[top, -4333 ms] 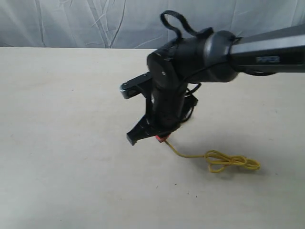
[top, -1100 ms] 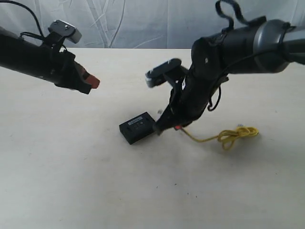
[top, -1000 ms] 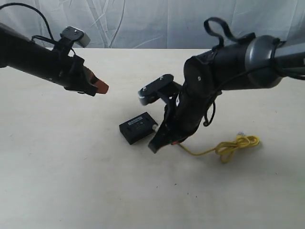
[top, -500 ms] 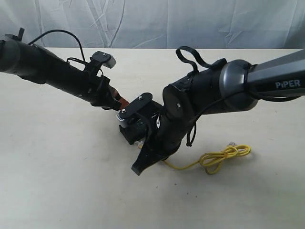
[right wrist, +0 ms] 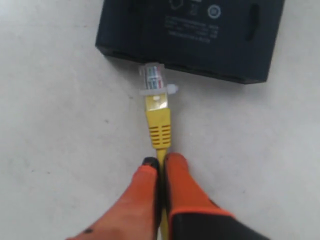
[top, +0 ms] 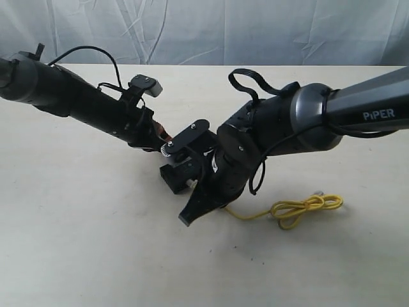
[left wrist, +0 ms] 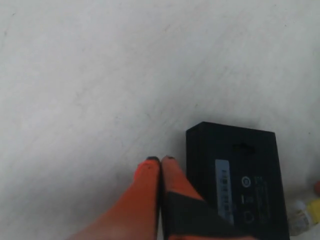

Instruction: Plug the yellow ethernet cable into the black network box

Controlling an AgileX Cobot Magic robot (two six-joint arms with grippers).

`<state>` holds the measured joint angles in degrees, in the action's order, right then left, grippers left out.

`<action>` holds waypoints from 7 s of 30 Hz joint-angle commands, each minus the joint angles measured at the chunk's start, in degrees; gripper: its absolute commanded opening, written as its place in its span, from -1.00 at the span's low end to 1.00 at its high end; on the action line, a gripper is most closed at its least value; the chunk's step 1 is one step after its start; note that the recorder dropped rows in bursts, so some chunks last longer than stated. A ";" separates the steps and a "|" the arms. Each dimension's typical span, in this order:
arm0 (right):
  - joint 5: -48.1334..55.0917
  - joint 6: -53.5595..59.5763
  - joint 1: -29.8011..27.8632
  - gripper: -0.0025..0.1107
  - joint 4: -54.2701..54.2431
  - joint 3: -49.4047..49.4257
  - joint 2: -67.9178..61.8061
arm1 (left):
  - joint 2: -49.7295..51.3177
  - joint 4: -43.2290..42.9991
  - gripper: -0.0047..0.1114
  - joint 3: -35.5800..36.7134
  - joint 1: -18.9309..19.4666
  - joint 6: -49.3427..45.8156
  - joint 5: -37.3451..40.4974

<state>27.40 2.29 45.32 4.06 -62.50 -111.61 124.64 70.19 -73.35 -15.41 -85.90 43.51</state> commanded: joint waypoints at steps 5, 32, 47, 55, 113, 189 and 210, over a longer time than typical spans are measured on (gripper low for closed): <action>0.02 -1.59 0.06 -0.97 2.21 0.11 -1.92 | 0.01 -1.17 -0.92 -0.28 -0.21 1.81 0.30; -2.58 8.71 0.10 -0.97 3.22 -0.12 -0.64 | 0.01 -3.43 -0.92 -0.28 -0.10 4.35 1.36; -4.60 8.12 0.10 -0.97 1.24 -0.12 -2.45 | 0.01 -4.16 -0.92 -0.28 -0.10 4.91 1.85; -3.71 -0.95 -0.02 -0.97 1.36 -0.12 -2.45 | 0.01 -10.10 -0.92 -0.28 -0.10 9.53 3.75; -3.93 -14.90 -10.18 -0.96 -2.29 8.28 19.39 | -32.47 -40.70 -0.92 15.20 5.91 45.68 -15.37; -8.45 -5.96 -39.01 -0.96 -5.03 62.50 111.61 | -107.25 -37.95 -0.92 53.19 7.36 49.37 -20.50; -9.37 -4.51 -39.01 -0.96 -5.03 62.50 111.61 | -107.25 -37.95 -0.92 53.19 7.36 49.37 -20.50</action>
<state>18.87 -2.87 6.64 -0.96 -0.22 -0.43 17.70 31.70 -20.46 -8.10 -36.97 23.04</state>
